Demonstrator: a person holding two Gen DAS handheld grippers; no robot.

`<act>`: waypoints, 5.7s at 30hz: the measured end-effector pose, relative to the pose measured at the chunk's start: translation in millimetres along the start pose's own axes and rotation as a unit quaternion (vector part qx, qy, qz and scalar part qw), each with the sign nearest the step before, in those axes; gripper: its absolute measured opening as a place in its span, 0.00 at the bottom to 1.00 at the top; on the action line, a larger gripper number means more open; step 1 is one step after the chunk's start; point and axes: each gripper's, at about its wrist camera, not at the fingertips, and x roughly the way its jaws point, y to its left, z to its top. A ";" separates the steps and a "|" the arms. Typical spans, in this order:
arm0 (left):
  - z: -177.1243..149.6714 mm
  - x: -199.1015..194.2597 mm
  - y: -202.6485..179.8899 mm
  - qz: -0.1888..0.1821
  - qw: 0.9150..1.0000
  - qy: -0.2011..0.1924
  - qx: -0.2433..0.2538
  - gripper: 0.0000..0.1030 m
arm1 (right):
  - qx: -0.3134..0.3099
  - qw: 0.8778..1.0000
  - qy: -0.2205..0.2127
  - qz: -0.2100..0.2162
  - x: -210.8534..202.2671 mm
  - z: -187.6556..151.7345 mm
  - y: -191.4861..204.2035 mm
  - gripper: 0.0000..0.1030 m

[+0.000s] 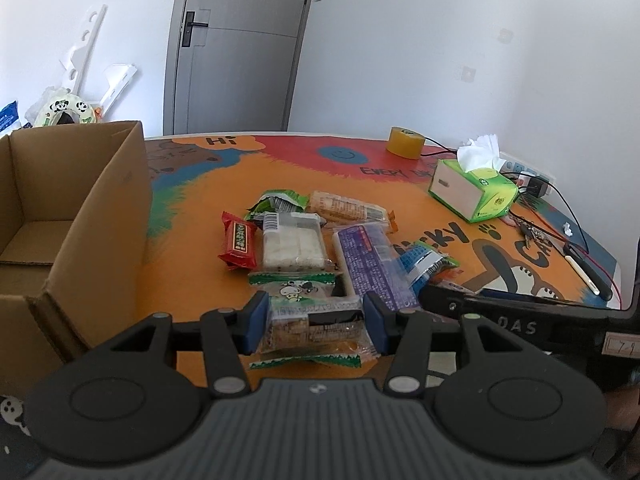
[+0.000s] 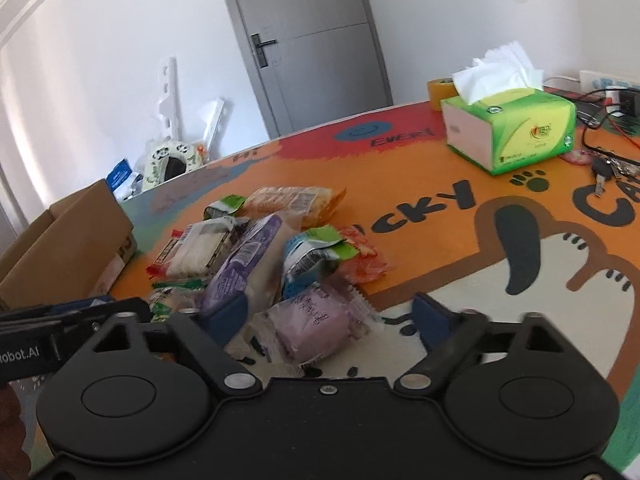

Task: Organize snacks
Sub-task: 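Grasp clear bread packet with left gripper while right grasps pink packet, then carry clear packet in left gripper while right carries pink packet to box, then open left gripper over box releasing clear packet while right releases pink packet, then move both open grippers back over the snack pile, then grasp green-labelled bread packet with left gripper while right grasps blue-green packet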

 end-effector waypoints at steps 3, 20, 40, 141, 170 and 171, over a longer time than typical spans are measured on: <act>-0.8 -2.2 -0.3 -0.002 1.000 0.002 -0.003 0.49 | -0.023 1.000 0.004 -0.009 -2.9 -2.2 5.9 0.52; 13.1 -48.4 1.0 0.002 0.999 -0.047 -0.002 0.49 | -0.011 0.999 -0.042 0.011 -47.0 8.7 20.5 0.33; 38.7 -88.8 45.6 0.038 0.993 -0.106 -0.029 0.49 | -0.035 0.993 -0.083 0.071 -54.9 39.4 87.0 0.32; 16.9 -35.4 -3.0 0.023 0.999 -0.020 -0.015 0.97 | 0.076 0.996 -0.047 0.016 -69.0 6.2 -11.0 1.00; -0.3 40.2 6.1 0.068 0.997 0.021 -0.020 0.49 | 0.107 0.993 0.010 0.049 16.0 19.1 -9.5 0.69; 0.0 40.2 6.6 0.068 0.997 0.020 -0.021 0.47 | 0.109 0.993 0.011 0.050 18.7 20.6 -9.3 0.69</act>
